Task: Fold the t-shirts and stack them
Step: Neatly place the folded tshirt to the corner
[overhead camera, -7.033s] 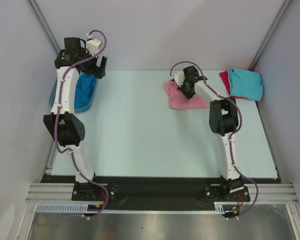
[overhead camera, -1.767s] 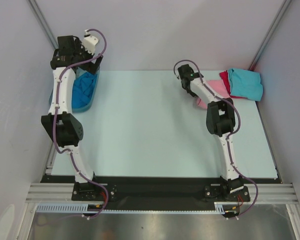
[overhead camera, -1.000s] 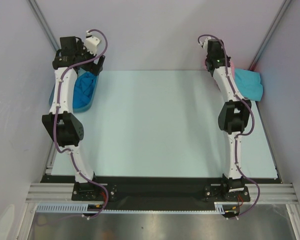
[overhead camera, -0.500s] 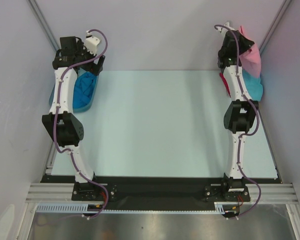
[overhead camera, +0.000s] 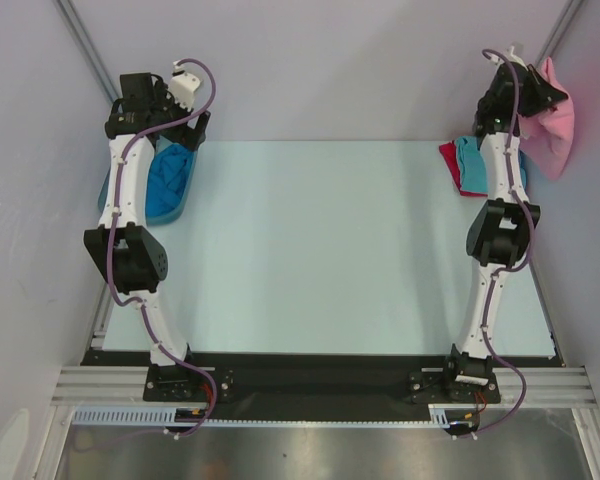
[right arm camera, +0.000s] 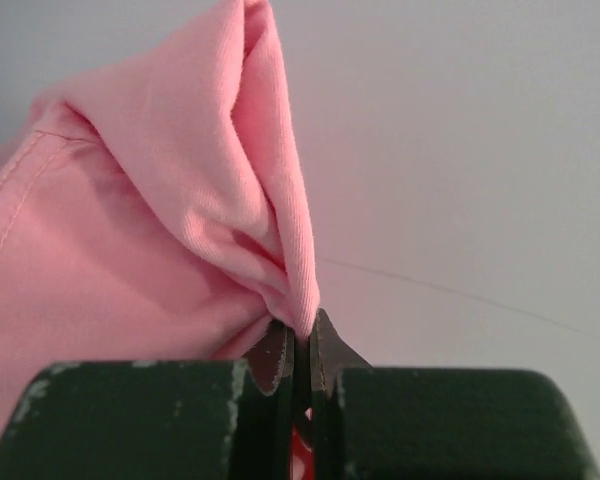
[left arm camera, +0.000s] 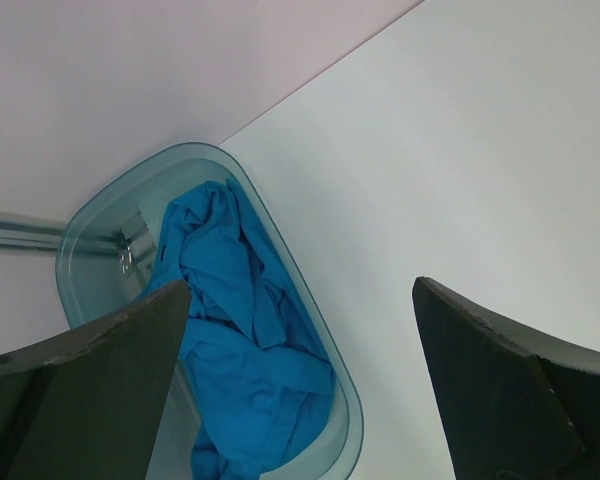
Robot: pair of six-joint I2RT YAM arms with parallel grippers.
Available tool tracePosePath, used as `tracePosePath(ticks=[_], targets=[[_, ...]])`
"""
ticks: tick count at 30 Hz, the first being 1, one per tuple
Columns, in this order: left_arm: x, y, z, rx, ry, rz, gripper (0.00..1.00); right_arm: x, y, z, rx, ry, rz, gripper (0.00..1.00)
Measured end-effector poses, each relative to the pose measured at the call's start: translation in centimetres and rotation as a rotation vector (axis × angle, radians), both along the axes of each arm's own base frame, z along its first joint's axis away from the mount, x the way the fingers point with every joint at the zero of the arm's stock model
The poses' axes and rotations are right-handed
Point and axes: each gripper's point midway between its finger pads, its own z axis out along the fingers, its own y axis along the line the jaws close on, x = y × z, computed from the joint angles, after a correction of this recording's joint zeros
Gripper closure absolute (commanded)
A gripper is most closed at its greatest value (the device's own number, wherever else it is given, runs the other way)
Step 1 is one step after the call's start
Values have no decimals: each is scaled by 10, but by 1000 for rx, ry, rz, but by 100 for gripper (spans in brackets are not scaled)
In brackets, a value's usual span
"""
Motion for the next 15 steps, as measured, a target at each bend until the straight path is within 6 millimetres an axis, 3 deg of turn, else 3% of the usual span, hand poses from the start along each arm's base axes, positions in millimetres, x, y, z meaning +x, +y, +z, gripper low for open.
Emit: tracePosePath(ticks=[4,7,11,15], targets=[[0,0,0,5,-2,-4,0,-8,-16,-10,18,27,-35,100],[0,0,0,7,-2,-5,0,-6,-13,-25,49,69,-28,100],[0,1,0,15,-5,-10,0,3,7,-58,129,154,33,100],[0,1,0,26,-8,-16,0,14,45,-101,216,263,126,100]])
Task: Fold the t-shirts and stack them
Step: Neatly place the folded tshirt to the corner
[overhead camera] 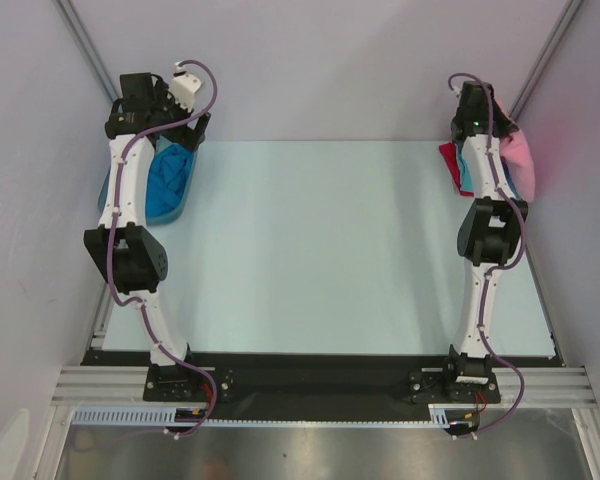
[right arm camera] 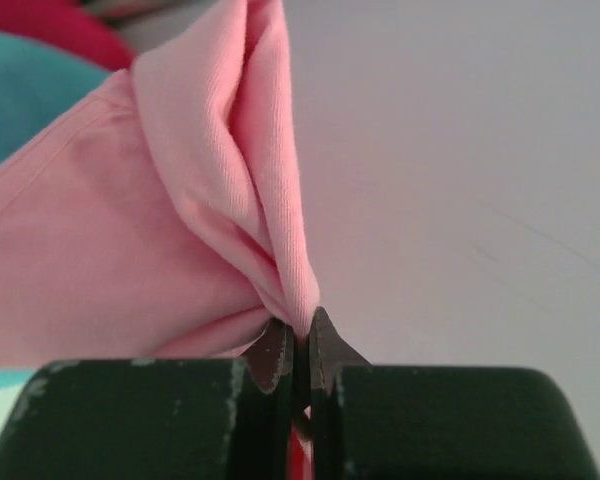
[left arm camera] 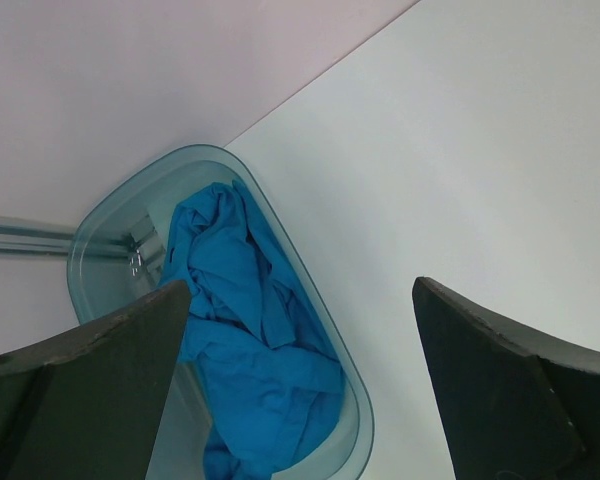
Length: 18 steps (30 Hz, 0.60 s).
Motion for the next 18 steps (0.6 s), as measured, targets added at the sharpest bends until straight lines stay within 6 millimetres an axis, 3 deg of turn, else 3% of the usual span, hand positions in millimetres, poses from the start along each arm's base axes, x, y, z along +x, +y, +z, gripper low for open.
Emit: tracePosePath(ticks=[5,10,13,18], targets=[[0,1,0,8,0,-4,0,10,55,-44,80,113,110,100],[-1,1,-2,18,5,-9,0,13,90,-69,123,181,172,100],[-2,1,-3,17,10,-8,0,13,93,-73,134,191,173,100],[-3,1,-4,17,15,-9,0,16,80,-68,133,158,152,100]])
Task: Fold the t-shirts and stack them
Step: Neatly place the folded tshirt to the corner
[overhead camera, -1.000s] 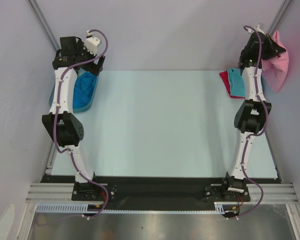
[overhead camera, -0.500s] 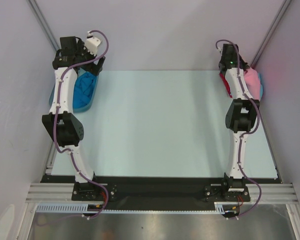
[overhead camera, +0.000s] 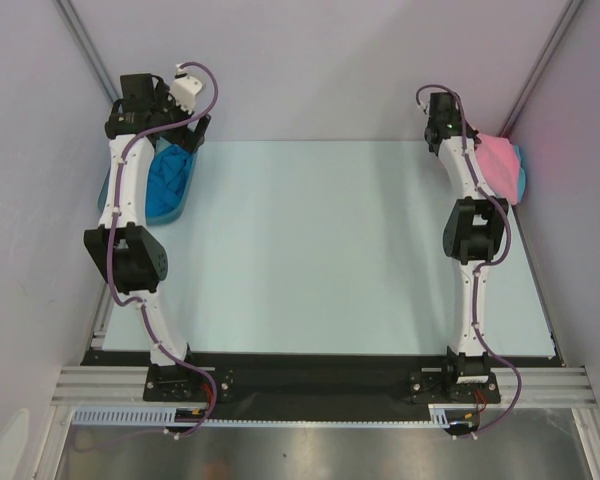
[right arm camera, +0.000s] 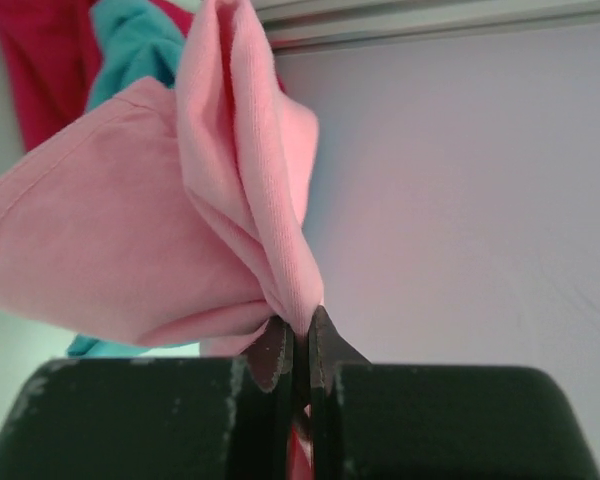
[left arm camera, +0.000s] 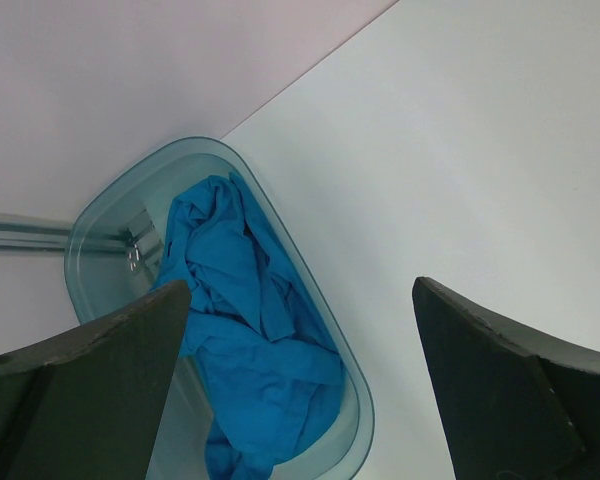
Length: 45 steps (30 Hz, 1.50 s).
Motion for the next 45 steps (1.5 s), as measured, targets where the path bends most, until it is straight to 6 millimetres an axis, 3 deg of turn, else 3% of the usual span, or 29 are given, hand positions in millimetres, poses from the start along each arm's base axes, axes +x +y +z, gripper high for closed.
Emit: tracePosePath(ticks=[6,16,21,29,35,45], targets=[[0,0,0,0,2,0,0,2,-34,25,-77,-82,-68,100],[0,-2,0,-4,2,-3,0,2,-101,113,-315,-332,-194,100],[0,-3,0,-4,2,-5,0,1,-116,126,-399,-379,-227,100],[-1,-6,0,-9,2,-15,0,2,-121,119,-444,-380,-244,100],[-1,-8,0,-16,4,-20,0,9,-111,112,-405,-409,-234,100],[-3,-9,-2,-22,18,-17,1,23,-84,136,-410,-537,-162,100]])
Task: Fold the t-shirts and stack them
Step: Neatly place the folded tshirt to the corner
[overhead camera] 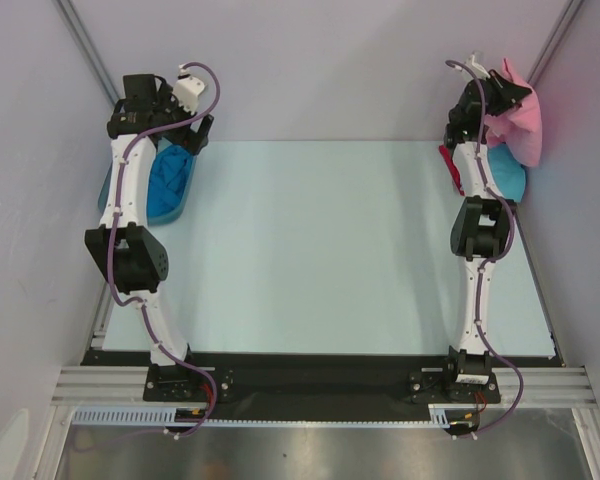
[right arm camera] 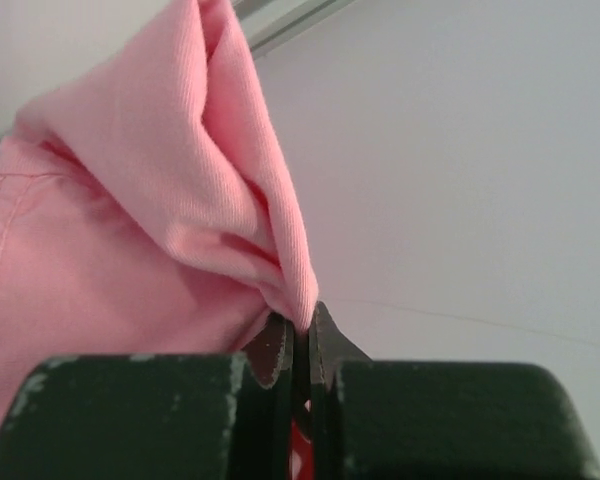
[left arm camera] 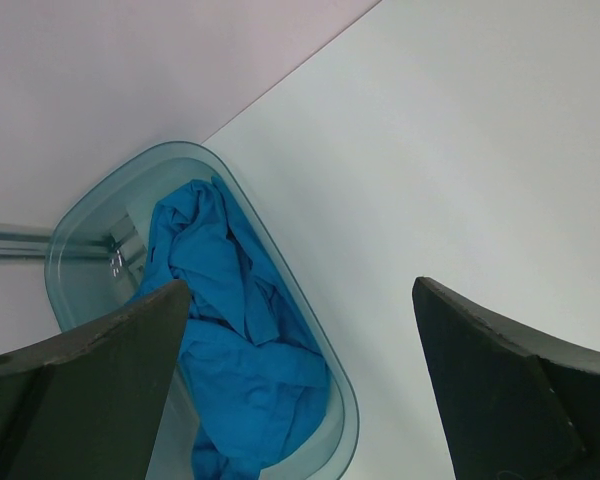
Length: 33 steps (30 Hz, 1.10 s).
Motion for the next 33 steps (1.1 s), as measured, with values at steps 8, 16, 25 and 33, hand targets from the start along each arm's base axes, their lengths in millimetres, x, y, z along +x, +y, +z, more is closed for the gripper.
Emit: tracePosePath(ticks=[8,16,25,33], targets=[[-2,-7,-2,-10,15,-5,0,16,-4,-8,38,-12,87,100],[-5,-15,-5,-9,30,-17,0,16,-29,-5,9,-104,72,100],[-7,-33,0,9,26,-43,0,3,-54,-11,40,-143,11,100],[-8,-44,2,12,22,-65,0,21,-15,-90,268,138,136,100]])
